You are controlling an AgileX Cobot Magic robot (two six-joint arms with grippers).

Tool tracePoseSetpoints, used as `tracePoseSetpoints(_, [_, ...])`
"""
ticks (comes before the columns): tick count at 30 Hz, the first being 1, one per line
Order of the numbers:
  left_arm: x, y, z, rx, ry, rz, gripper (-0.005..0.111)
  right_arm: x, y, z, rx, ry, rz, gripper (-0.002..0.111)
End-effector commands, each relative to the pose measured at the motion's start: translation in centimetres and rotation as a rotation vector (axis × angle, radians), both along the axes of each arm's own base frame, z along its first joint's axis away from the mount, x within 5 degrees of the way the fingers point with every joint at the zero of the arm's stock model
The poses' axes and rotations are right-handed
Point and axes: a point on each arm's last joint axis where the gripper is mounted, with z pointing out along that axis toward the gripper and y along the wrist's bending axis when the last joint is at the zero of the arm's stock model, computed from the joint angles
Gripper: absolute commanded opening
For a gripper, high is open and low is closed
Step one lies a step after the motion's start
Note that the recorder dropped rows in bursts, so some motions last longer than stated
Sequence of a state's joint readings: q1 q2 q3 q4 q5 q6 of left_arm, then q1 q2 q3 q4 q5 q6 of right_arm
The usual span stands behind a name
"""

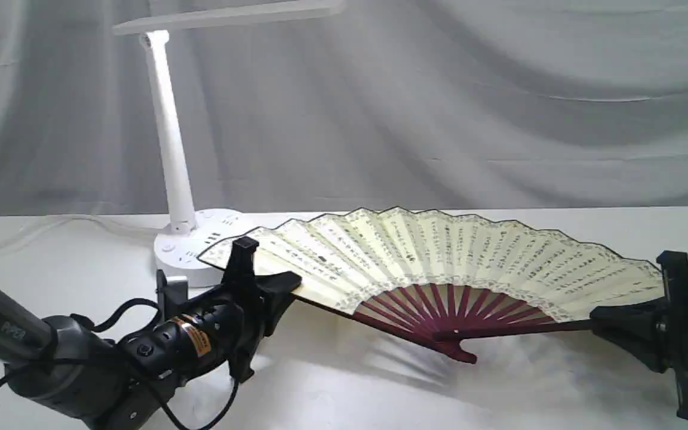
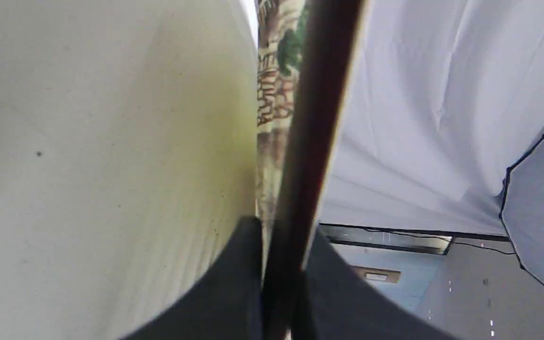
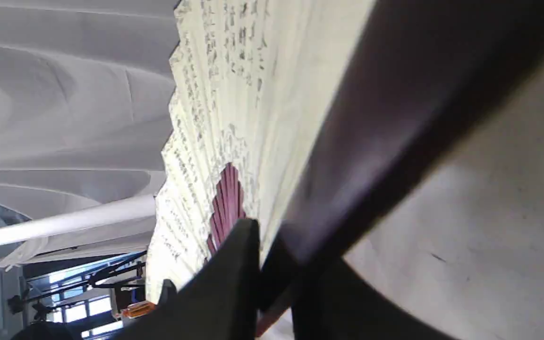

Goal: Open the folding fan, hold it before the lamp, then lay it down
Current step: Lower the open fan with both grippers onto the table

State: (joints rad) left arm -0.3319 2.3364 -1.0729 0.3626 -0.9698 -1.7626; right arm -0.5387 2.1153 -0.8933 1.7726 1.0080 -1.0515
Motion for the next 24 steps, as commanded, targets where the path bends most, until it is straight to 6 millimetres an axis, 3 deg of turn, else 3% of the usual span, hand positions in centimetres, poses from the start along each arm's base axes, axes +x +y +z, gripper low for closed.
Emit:
tracePoseSetpoints(1, [0.4, 0.9, -1.0, -0.014, 0.049, 0.066, 0.012, -0.4, -1.0, -1.3, -0.155, 0.061, -0.006, 0.000])
tracePoseSetpoints(4, [0.5, 0.9, -0.8, -0.039, 0.026, 0.079, 0.026, -0.4, -1.0, -1.2, -0.157, 0.052, -0.002, 0.000])
tracePoseSetpoints(16, [0.3, 0.5, -0.4, -0.049, -0.014, 0.027, 0.064, -0.3, -1.0, -1.2, -0.165, 0.046, 0.002, 0.000])
tracePoseSetpoints(24, [0.2, 0.2, 0.9, -0.013, 0.031, -0.022, 0.065, -0.3, -1.0, -1.2, -0.165, 0.046, 0.002, 0.000])
